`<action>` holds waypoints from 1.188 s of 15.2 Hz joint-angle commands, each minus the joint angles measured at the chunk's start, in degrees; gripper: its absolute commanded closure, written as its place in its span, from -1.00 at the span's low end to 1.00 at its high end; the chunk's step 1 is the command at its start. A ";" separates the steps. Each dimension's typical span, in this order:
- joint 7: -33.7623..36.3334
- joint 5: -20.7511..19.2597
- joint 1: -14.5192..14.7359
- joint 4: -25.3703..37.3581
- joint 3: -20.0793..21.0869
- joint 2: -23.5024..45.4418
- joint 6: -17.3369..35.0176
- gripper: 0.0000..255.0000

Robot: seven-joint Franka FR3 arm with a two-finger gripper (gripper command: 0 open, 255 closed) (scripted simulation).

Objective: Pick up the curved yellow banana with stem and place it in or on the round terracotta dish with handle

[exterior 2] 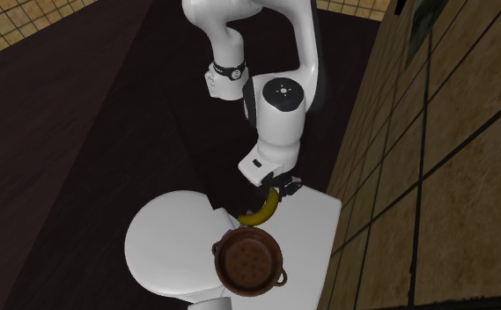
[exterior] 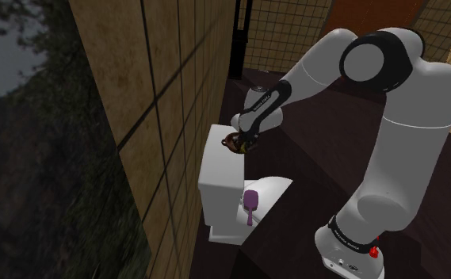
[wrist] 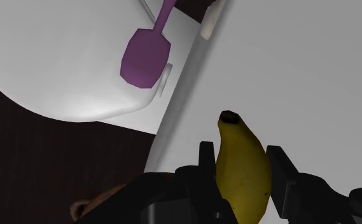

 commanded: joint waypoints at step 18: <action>-7.13 2.95 -6.84 24.41 1.22 20.41 -4.23 1.00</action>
